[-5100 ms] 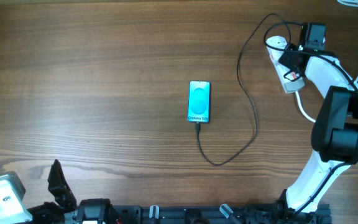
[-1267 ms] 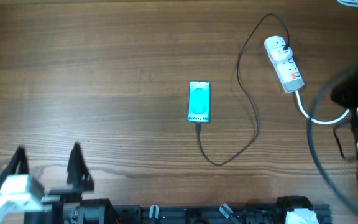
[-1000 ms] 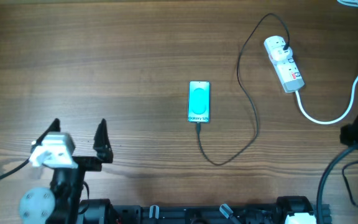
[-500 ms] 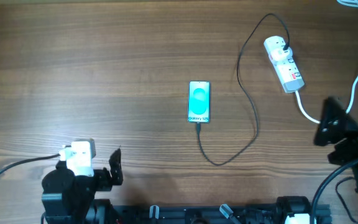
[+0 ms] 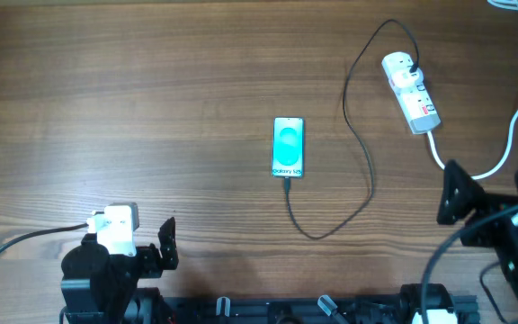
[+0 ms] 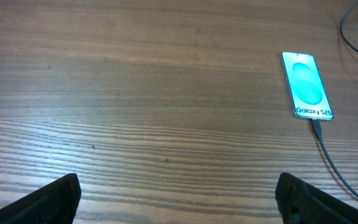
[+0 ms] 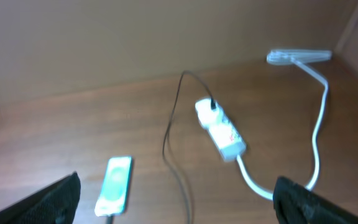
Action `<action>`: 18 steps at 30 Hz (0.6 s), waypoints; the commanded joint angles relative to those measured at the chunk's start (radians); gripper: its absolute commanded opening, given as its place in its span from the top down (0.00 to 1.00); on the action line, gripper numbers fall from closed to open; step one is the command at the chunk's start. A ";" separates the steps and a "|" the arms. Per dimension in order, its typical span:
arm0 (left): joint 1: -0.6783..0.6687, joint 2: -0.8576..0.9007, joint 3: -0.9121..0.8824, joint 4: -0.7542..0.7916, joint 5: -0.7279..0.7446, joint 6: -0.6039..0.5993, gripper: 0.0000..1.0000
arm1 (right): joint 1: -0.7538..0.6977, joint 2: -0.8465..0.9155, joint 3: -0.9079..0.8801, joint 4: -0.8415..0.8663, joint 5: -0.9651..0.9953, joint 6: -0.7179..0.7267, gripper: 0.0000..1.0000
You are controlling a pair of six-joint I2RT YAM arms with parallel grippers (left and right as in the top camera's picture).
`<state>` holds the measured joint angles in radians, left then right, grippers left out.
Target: Plug charger to phone and switch on socket
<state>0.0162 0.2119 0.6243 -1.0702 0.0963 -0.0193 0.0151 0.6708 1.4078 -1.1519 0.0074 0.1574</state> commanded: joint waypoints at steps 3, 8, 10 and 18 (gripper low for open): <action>0.008 -0.004 -0.003 0.003 0.011 0.012 0.00 | -0.037 -0.184 -0.442 0.473 -0.147 -0.167 0.00; 0.008 -0.004 -0.003 0.003 0.011 0.012 0.00 | -0.063 -0.406 -0.867 0.980 -0.201 -0.080 0.00; 0.008 -0.003 -0.003 0.003 0.011 0.012 0.00 | -0.063 -0.484 -0.998 1.110 -0.200 -0.055 0.00; 0.008 -0.003 -0.003 0.003 0.011 0.012 0.00 | -0.068 -0.666 -1.389 1.389 -0.124 0.057 0.00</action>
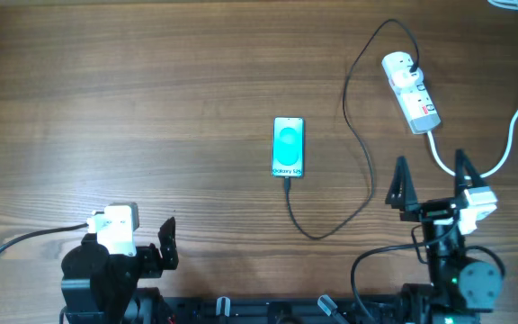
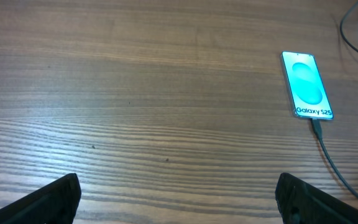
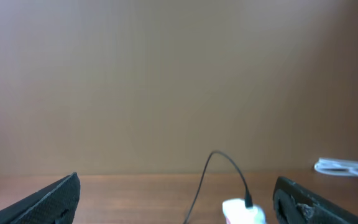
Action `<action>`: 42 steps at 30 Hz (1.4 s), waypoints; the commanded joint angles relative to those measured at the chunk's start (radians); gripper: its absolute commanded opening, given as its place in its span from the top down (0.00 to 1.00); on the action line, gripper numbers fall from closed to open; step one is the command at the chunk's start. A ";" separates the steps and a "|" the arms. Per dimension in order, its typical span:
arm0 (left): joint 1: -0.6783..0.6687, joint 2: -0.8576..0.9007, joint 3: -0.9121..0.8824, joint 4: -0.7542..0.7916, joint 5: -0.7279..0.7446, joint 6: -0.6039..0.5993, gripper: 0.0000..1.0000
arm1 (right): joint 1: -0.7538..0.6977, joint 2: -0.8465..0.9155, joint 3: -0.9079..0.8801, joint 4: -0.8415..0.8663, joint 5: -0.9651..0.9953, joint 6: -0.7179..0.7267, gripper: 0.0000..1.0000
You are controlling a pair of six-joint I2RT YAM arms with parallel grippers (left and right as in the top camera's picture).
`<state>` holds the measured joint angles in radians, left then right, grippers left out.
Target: Plug charger to phone and switch on socket
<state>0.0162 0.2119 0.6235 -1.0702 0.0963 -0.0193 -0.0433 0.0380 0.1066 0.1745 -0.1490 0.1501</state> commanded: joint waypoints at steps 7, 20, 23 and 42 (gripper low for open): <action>0.008 -0.003 -0.003 0.003 0.011 0.012 0.00 | -0.017 -0.035 -0.101 -0.093 0.173 0.086 0.00; 0.008 -0.004 -0.003 0.003 0.011 0.012 0.00 | -0.017 -0.034 -0.101 -0.163 0.193 0.035 0.00; 0.008 -0.004 -0.003 0.003 0.011 0.012 0.00 | -0.017 -0.034 -0.101 -0.163 0.194 0.035 0.00; 0.008 -0.004 -0.003 0.003 0.011 0.012 0.00 | -0.017 -0.034 -0.101 -0.163 0.193 0.035 0.00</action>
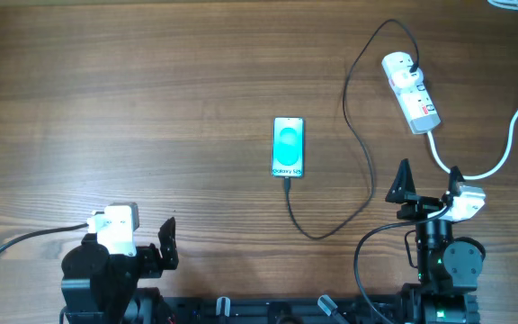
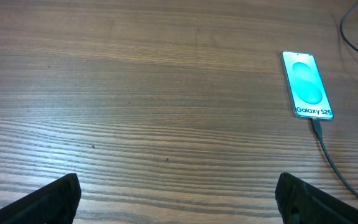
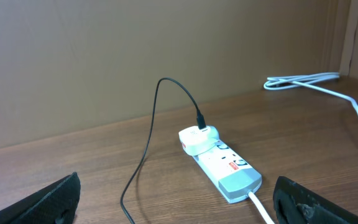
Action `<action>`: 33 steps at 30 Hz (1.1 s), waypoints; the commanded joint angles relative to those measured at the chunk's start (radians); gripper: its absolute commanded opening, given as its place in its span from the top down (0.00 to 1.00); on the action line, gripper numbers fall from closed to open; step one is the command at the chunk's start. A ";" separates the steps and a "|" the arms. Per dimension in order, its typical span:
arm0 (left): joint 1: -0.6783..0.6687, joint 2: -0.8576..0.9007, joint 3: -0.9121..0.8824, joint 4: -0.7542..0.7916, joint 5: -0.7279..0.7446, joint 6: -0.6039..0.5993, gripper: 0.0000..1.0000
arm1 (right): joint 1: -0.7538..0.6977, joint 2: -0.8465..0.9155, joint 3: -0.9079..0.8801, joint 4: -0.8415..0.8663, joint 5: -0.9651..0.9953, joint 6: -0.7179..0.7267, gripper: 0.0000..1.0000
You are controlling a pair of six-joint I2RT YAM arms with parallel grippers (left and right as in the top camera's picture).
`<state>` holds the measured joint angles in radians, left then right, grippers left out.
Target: Plug charger to phone and switch on socket
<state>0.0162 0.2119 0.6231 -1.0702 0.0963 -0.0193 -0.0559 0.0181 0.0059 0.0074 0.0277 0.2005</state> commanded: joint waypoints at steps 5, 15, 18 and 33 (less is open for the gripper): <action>0.008 -0.003 -0.002 0.003 0.011 0.012 0.00 | -0.005 -0.014 -0.001 0.004 0.017 -0.015 0.00; 0.008 -0.003 -0.002 0.003 0.011 0.012 0.00 | -0.005 -0.014 -0.001 0.004 0.017 -0.015 0.00; 0.008 -0.004 -0.002 0.003 0.011 0.012 0.00 | -0.005 -0.014 -0.001 0.004 0.017 -0.015 0.00; -0.036 -0.016 -0.004 0.003 0.011 0.012 0.00 | -0.005 -0.014 -0.001 0.004 0.017 -0.015 0.00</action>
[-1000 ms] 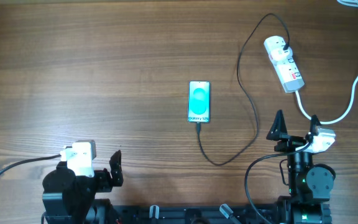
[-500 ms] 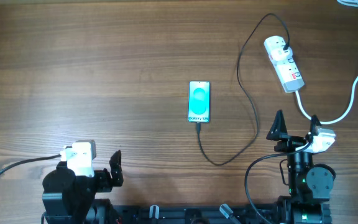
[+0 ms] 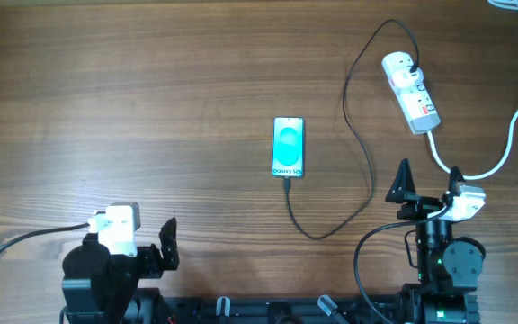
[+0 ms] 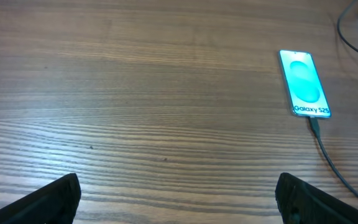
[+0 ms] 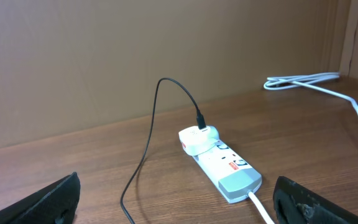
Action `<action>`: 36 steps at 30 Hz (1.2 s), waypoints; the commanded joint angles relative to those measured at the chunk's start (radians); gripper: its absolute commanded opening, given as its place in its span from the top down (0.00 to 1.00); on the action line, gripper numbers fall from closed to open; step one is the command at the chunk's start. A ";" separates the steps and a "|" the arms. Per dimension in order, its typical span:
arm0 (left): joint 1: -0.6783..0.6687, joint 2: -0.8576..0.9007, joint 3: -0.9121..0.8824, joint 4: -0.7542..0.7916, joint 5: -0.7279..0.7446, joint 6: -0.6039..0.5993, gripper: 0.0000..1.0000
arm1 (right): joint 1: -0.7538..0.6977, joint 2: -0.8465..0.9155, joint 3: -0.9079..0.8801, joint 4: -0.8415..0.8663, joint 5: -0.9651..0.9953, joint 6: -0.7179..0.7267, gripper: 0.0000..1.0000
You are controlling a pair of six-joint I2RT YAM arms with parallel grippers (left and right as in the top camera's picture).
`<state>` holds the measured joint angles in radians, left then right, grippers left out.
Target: Plug charger to phone and switch on socket
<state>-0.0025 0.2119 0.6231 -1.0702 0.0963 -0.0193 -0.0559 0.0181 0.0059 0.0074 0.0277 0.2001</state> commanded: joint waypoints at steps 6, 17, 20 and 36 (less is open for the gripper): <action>0.014 -0.085 -0.038 0.199 0.066 0.011 0.00 | -0.005 -0.014 -0.001 0.004 0.017 -0.014 0.00; 0.039 -0.209 -0.461 0.866 0.124 0.012 0.00 | -0.005 -0.014 -0.001 0.004 0.017 -0.015 0.00; 0.039 -0.209 -0.531 0.953 0.118 0.012 0.00 | -0.005 -0.014 -0.001 0.004 0.017 -0.015 0.00; 0.000 -0.209 -0.618 0.999 0.015 0.012 0.00 | -0.005 -0.014 -0.001 0.004 0.017 -0.014 0.00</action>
<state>0.0238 0.0132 0.0124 -0.0647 0.1425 -0.0189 -0.0559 0.0174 0.0063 0.0074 0.0280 0.1997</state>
